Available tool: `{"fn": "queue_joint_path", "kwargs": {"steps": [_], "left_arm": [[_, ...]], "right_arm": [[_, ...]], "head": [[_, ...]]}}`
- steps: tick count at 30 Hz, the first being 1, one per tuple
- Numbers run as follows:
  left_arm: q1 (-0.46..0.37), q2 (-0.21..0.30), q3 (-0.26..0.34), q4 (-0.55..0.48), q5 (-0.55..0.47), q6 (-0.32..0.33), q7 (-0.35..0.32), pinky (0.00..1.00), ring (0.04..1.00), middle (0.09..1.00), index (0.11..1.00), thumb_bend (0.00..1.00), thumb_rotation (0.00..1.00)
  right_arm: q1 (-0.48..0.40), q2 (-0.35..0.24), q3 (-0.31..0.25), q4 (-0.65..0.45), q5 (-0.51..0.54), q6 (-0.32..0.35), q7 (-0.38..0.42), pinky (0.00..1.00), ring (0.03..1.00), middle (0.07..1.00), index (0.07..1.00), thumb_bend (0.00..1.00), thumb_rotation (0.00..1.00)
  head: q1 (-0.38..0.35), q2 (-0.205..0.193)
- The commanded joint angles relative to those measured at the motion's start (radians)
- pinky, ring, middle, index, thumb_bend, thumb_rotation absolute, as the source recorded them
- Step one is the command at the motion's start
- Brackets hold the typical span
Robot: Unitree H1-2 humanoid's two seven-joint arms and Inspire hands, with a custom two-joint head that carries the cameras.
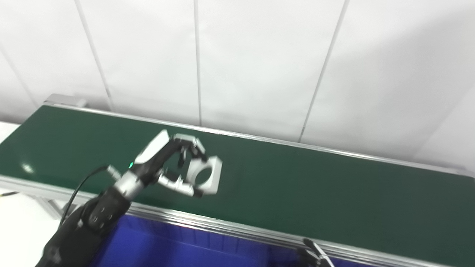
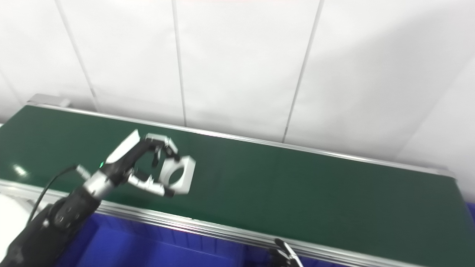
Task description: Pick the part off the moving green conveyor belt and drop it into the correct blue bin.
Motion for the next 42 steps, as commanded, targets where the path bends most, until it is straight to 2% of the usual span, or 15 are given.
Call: {"fn": "queue_joint_path", "kwargs": {"steps": [1,3,5,7,10,17,19,23,27,30,32,38,39,41,42], "left_arm": [[-0.002,0.029,-0.022,-0.01,-0.01,-0.021,0.024,0.27,0.445,0.457,0.509,0.5,0.0],[0.012,0.034,-0.057,-0.005,0.003,-0.021,0.042,0.28,0.445,0.439,0.514,0.5,0.0],[0.02,0.04,-0.086,-0.004,-0.003,-0.021,0.048,0.34,0.395,0.468,0.532,0.49,0.0],[0.037,0.042,-0.11,-0.009,-0.009,-0.021,0.029,0.37,0.4,0.504,0.516,0.49,0.0],[0.063,0.042,-0.14,-0.014,-0.012,-0.021,0.01,0.36,0.404,0.526,0.503,0.49,0.0],[0.095,0.032,-0.177,-0.029,0.017,-0.021,0.023,0.37,0.41,0.534,0.494,0.49,0.0],[0.106,0.023,-0.181,-0.032,0.013,-0.021,-0.004,0.38,0.409,0.534,0.495,0.49,0.0],[0.129,0.003,-0.177,-0.044,0.038,-0.015,-0.064,0.4,0.412,0.523,0.509,0.49,0.0],[0.144,-0.007,-0.178,-0.082,0.093,0.034,-0.119,0.35,0.386,0.494,0.537,0.49,0.0],[0.14,-0.009,-0.188,-0.092,0.122,0.067,-0.175,0.48,0.442,0.507,0.509,0.49,0.0],[0.142,-0.01,-0.188,-0.101,0.154,0.097,-0.2,0.49,0.445,0.507,0.511,0.49,0.0],[0.142,-0.014,-0.194,-0.146,0.277,0.248,-0.269,0.45,0.413,0.504,0.556,0.49,0.0],[0.141,-0.015,-0.198,-0.155,0.305,0.279,-0.282,0.47,0.498,0.491,0.541,0.5,0.0],[0.14,-0.018,-0.202,-0.163,0.334,0.316,-0.301,0.56,0.644,0.692,0.511,0.5,0.05],[0.14,-0.02,-0.202,-0.163,0.341,0.322,-0.304,0.62,0.718,0.762,0.686,0.51,0.06]], "right_arm": [[0.0,0.028,-0.002,-0.036,-0.009,-0.016,-0.029,0.69,0.788,0.811,0.905,0.76,0.38],[-0.001,0.042,-0.002,-0.037,-0.015,-0.017,-0.04,0.7,0.788,0.809,0.906,0.76,0.38],[-0.002,0.051,-0.001,-0.039,-0.019,-0.017,-0.048,0.7,0.791,0.809,0.908,0.76,0.38],[-0.005,0.061,-0.002,-0.039,-0.018,-0.017,-0.052,0.7,0.795,0.81,0.913,0.76,0.4],[-0.009,0.072,-0.005,-0.047,-0.023,-0.011,-0.058,0.7,0.798,0.811,0.918,0.75,0.4],[-0.015,0.08,-0.01,-0.073,-0.032,0.0,-0.066,0.68,0.779,0.799,0.91,0.74,0.4],[-0.013,0.082,-0.013,-0.092,-0.037,0.019,-0.065,0.68,0.777,0.798,0.907,0.74,0.39],[-0.018,0.08,-0.016,-0.106,-0.028,0.028,-0.06,0.68,0.772,0.796,0.901,0.73,0.35],[-0.017,0.077,-0.016,-0.117,-0.024,0.042,-0.055,0.67,0.773,0.8,0.901,0.73,0.34],[-0.016,0.077,-0.016,-0.117,-0.023,0.044,-0.056,0.68,0.771,0.793,0.899,0.73,0.35],[-0.014,0.076,-0.013,-0.123,-0.028,0.049,-0.055,0.68,0.771,0.793,0.902,0.73,0.36],[-0.014,0.084,-0.011,-0.127,-0.037,0.059,-0.06,0.67,0.77,0.791,0.896,0.73,0.34],[-0.014,0.084,-0.01,-0.127,-0.036,0.06,-0.059,0.67,0.77,0.791,0.896,0.73,0.34],[-0.014,0.085,-0.009,-0.127,-0.033,0.062,-0.059,0.67,0.772,0.793,0.896,0.73,0.34],[-0.014,0.086,-0.008,-0.127,-0.033,0.063,-0.059,0.67,0.772,0.793,0.895,0.74,0.34]], "head": [[-0.018,0.013],[-0.032,0.028],[-0.043,0.042],[-0.05,0.059],[-0.056,0.087],[-0.064,0.143],[-0.068,0.165],[-0.067,0.177],[-0.064,0.182],[-0.064,0.182],[-0.063,0.185],[-0.064,0.181],[-0.064,0.181],[-0.062,0.181],[-0.062,0.178]]}}
